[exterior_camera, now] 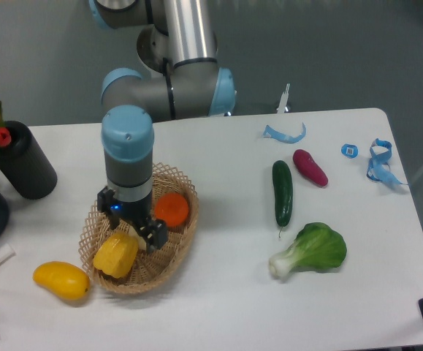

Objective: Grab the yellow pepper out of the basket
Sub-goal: 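Lower the gripper onto the yellow bell pepper in the basket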

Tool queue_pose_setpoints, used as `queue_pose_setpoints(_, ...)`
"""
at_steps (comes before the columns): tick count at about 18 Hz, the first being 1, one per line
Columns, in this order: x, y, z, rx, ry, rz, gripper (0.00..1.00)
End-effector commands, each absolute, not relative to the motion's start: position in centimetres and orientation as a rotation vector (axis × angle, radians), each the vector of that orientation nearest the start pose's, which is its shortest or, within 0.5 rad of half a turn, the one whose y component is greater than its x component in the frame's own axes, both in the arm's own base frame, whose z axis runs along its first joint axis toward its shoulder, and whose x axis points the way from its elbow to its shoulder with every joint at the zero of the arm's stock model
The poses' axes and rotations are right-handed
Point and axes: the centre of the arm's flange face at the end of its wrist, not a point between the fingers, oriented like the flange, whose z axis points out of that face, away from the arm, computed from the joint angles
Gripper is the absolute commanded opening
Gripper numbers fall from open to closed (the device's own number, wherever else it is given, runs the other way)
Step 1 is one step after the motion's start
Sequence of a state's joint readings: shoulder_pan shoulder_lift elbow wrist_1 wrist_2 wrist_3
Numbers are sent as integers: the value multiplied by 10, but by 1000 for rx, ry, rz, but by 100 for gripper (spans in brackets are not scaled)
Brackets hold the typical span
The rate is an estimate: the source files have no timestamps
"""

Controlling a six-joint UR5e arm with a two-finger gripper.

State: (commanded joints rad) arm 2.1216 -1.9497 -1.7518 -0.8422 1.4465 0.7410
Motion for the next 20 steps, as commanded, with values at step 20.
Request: queue_pose_setpoints(20,-182,599,239,-2972,139,6,100)
